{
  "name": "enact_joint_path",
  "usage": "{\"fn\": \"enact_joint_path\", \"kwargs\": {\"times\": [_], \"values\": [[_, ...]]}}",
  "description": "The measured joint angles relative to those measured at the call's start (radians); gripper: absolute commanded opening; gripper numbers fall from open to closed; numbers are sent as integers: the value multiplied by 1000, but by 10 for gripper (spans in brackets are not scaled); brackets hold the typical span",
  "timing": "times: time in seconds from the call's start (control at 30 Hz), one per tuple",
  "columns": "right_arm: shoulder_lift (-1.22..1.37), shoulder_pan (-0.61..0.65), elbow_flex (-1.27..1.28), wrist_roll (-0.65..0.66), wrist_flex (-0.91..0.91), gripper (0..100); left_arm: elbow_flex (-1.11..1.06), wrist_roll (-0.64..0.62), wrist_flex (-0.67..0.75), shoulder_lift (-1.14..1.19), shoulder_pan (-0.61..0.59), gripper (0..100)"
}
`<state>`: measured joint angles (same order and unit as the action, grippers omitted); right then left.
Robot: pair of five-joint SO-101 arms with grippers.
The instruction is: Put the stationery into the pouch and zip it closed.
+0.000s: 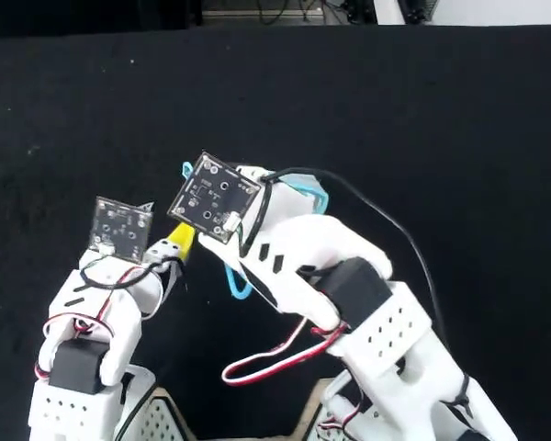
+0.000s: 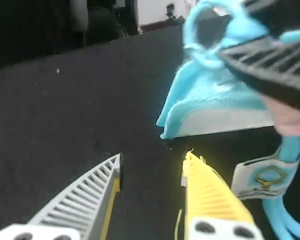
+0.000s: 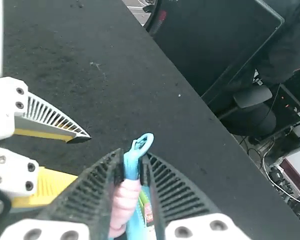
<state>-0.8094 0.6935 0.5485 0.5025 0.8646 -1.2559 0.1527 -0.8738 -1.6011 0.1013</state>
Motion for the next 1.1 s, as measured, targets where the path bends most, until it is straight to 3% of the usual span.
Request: {"fn": "enact_joint_path", "kwargs": {"times": [0.27,0.5,0.67,0.93,1.1], "values": [[-133,-72,0,0,86,11,0,46,35,0,20,203],[-235,-86,0,3,172,11,0,51,121,0,169,206],[-279,-164,0,3,190,11,0,51,106,0,210,328],[-284,-190,0,3,285,11,34,91,80,-3,221,300],[-292,-190,0,3,333,11,23,106,137,2,315,300]]}}
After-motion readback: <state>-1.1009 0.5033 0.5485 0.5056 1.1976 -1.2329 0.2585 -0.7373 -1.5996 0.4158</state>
